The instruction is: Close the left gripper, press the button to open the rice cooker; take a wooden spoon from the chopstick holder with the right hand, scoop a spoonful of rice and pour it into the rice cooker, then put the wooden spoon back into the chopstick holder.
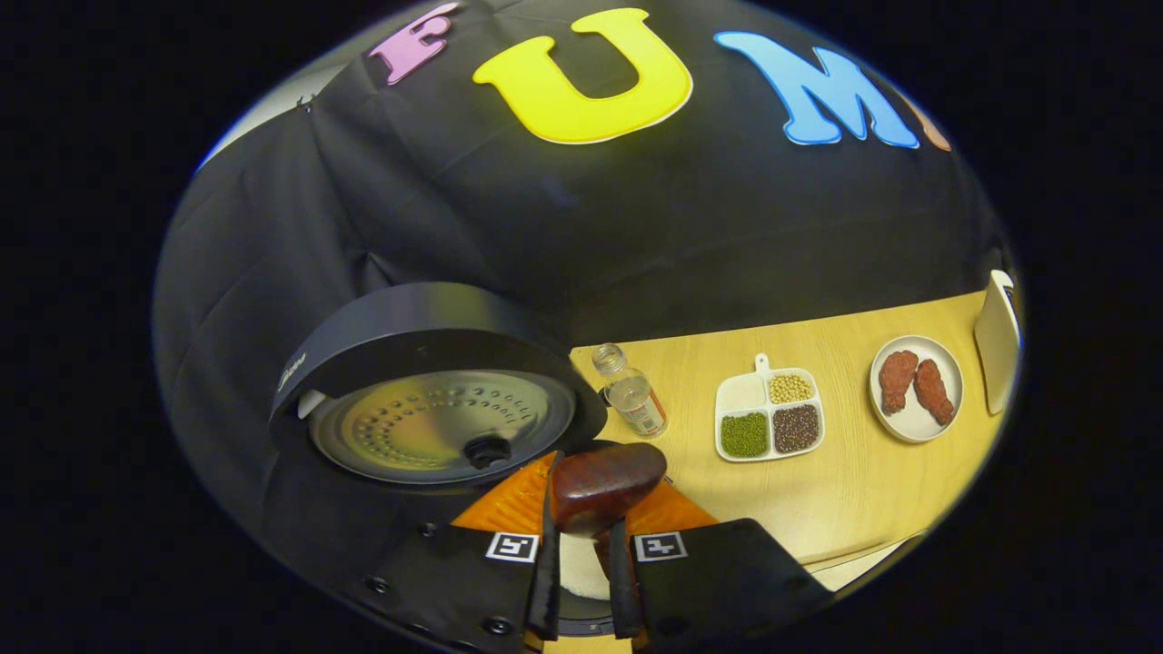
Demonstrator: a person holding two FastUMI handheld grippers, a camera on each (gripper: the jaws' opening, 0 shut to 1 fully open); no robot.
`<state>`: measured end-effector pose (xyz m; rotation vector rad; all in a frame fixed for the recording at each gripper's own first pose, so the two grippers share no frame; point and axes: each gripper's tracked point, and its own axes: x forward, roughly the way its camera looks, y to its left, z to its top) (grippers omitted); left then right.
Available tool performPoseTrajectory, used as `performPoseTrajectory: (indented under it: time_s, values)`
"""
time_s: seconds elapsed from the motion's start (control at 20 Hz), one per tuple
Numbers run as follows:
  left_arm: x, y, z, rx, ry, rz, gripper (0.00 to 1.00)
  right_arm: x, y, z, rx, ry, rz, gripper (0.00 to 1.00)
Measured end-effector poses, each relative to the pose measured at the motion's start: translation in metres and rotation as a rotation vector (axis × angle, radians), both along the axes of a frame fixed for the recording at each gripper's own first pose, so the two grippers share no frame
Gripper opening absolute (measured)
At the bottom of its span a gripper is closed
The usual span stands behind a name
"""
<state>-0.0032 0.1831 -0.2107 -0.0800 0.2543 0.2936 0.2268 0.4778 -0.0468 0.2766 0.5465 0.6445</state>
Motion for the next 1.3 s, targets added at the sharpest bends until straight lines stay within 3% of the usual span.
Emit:
performPoseTrajectory:
  time_s: [0.15, 0.2, 0.4, 0.5, 0.55, 0.95, 1.3]
  values:
    - [-0.002, 0.001, 0.004, 0.007, -0.007, 0.005, 0.93, -0.008, 0.011, 0.005, -0.047, -0.064, 0.047, 0.20]
    - [-0.002, 0.001, 0.005, 0.010, -0.010, 0.006, 0.92, -0.011, 0.015, 0.007, -0.064, -0.082, 0.064, 0.24]
    - [-0.003, 0.001, 0.004, 0.025, -0.008, 0.009, 0.93, -0.025, 0.031, 0.014, -0.117, -0.179, 0.140, 0.24]
    - [-0.004, 0.002, 0.004, 0.053, -0.005, 0.006, 0.92, -0.032, 0.035, 0.020, -0.166, -0.245, 0.168, 0.20]
    - [-0.003, 0.002, 0.004, 0.069, -0.004, 0.004, 0.92, -0.035, 0.035, 0.022, -0.200, -0.281, 0.177, 0.24]
    - [-0.007, -0.003, 0.009, 0.129, -0.009, -0.017, 0.93, -0.043, 0.040, 0.022, -0.381, -0.557, 0.262, 0.24]
    - [-0.023, -0.017, 0.007, 0.136, -0.010, -0.038, 0.93, -0.060, 0.026, 0.032, -0.343, -0.655, 0.248, 0.25]
